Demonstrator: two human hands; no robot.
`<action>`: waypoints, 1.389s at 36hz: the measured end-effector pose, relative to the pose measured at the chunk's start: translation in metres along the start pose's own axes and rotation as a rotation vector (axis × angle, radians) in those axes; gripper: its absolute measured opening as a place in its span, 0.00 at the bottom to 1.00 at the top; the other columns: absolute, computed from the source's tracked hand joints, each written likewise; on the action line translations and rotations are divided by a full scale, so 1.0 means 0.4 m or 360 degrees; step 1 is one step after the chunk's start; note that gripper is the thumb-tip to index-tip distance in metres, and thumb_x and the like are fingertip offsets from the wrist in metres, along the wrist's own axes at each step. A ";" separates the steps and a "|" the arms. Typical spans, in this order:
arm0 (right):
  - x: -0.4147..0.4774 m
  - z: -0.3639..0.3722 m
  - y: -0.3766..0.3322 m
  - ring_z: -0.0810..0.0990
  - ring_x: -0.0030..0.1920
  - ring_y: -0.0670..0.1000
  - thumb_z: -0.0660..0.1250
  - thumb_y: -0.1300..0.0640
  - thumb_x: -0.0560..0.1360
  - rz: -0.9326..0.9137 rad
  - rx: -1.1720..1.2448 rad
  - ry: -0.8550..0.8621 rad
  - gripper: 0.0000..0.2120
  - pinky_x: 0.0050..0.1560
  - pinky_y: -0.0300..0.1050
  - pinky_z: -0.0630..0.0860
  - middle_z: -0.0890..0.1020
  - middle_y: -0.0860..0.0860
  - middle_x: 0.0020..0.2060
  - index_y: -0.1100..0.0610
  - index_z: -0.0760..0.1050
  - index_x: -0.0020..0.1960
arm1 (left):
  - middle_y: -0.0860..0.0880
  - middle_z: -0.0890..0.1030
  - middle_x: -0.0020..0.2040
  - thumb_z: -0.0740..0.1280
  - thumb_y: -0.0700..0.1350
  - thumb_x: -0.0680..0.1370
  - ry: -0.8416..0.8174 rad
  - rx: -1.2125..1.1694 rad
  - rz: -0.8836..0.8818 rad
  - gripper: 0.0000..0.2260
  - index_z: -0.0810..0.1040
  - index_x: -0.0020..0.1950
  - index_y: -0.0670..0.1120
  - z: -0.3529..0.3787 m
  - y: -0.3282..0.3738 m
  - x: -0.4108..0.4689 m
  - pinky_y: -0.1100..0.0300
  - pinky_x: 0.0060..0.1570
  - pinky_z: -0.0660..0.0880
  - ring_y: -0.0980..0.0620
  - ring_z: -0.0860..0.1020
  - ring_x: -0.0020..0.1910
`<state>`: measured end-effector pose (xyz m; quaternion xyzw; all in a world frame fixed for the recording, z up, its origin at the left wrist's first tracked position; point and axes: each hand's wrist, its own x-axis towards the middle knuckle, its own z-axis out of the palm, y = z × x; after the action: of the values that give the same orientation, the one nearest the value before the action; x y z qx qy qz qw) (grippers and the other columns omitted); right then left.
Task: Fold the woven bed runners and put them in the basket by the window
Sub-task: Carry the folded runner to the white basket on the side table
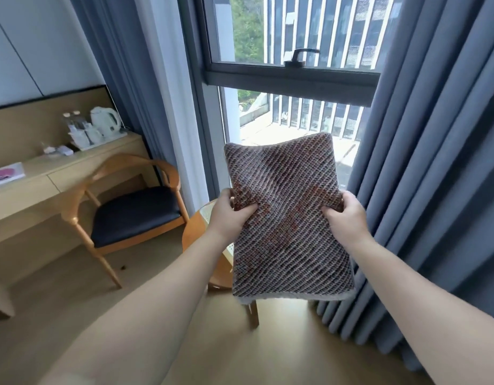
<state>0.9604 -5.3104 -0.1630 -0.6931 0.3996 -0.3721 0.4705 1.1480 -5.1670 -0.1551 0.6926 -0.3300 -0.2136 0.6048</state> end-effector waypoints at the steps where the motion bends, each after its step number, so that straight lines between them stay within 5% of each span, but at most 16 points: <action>1: 0.030 0.018 0.005 0.79 0.47 0.45 0.65 0.61 0.78 0.0007 0.0027 -0.0025 0.12 0.48 0.42 0.75 0.80 0.44 0.47 0.51 0.74 0.60 | 0.50 0.79 0.51 0.73 0.43 0.74 0.0020 0.0018 -0.0008 0.16 0.69 0.56 0.48 -0.004 -0.008 0.028 0.61 0.45 0.75 0.54 0.79 0.49; 9: 0.334 0.167 0.070 0.78 0.45 0.46 0.65 0.62 0.77 -0.0012 0.0033 -0.0203 0.10 0.43 0.42 0.73 0.79 0.44 0.44 0.49 0.72 0.55 | 0.47 0.78 0.58 0.73 0.46 0.74 0.0217 0.0194 -0.0078 0.19 0.70 0.61 0.46 -0.003 -0.102 0.307 0.50 0.59 0.74 0.48 0.77 0.57; 21: 0.858 0.308 0.116 0.76 0.44 0.54 0.66 0.66 0.74 0.0016 -0.0139 -0.0352 0.09 0.44 0.46 0.73 0.79 0.56 0.44 0.60 0.75 0.54 | 0.49 0.78 0.58 0.71 0.47 0.75 0.0396 0.0196 -0.0321 0.18 0.69 0.61 0.48 0.092 -0.165 0.757 0.47 0.61 0.74 0.49 0.78 0.57; 24: 0.933 0.358 0.137 0.76 0.41 0.50 0.65 0.67 0.74 0.0054 -0.0134 -0.0365 0.09 0.39 0.36 0.72 0.79 0.54 0.43 0.60 0.74 0.54 | 0.49 0.78 0.57 0.70 0.46 0.76 0.0444 0.0227 -0.0370 0.18 0.69 0.62 0.47 0.095 -0.196 0.835 0.50 0.60 0.74 0.50 0.77 0.56; 27: 0.968 0.430 0.174 0.75 0.38 0.44 0.66 0.66 0.75 0.0092 -0.0164 -0.0404 0.10 0.37 0.33 0.71 0.77 0.51 0.42 0.58 0.73 0.55 | 0.52 0.77 0.53 0.68 0.44 0.77 0.0489 0.0240 -0.0468 0.14 0.69 0.60 0.48 0.078 -0.263 0.878 0.54 0.54 0.73 0.51 0.76 0.53; 33: 0.950 0.590 0.311 0.81 0.41 0.53 0.66 0.64 0.74 0.0249 -0.0327 -0.0628 0.11 0.45 0.53 0.80 0.81 0.50 0.41 0.49 0.73 0.50 | 0.51 0.75 0.57 0.66 0.44 0.78 0.0595 0.0217 -0.0813 0.13 0.67 0.60 0.49 0.031 -0.481 0.861 0.49 0.60 0.72 0.48 0.75 0.57; 40: 0.875 0.729 0.451 0.78 0.41 0.50 0.65 0.63 0.76 0.0330 -0.0546 -0.0807 0.12 0.38 0.41 0.69 0.80 0.48 0.44 0.51 0.74 0.57 | 0.48 0.76 0.60 0.64 0.46 0.78 0.0630 0.0200 -0.1191 0.13 0.65 0.60 0.51 0.003 -0.699 0.796 0.46 0.60 0.72 0.45 0.75 0.58; 44: 0.827 0.775 0.513 0.78 0.41 0.52 0.64 0.63 0.77 0.0401 -0.0640 -0.0902 0.13 0.37 0.41 0.69 0.80 0.50 0.46 0.53 0.73 0.60 | 0.45 0.73 0.61 0.62 0.44 0.80 0.0598 0.0309 -0.1354 0.16 0.63 0.65 0.42 0.003 -0.771 0.767 0.54 0.55 0.70 0.45 0.73 0.56; 50: 0.790 0.829 0.567 0.78 0.44 0.54 0.62 0.63 0.78 0.0457 -0.0761 -0.1012 0.13 0.42 0.44 0.71 0.79 0.51 0.49 0.54 0.72 0.62 | 0.42 0.69 0.67 0.59 0.40 0.80 0.0523 0.0362 -0.1539 0.18 0.59 0.69 0.41 0.018 -0.834 0.747 0.52 0.64 0.66 0.42 0.70 0.65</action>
<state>1.3376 -5.5322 -0.4272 -0.8004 0.4021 0.0327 0.4434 1.4156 -5.3687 -0.4519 0.8515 0.1055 -0.3199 0.4019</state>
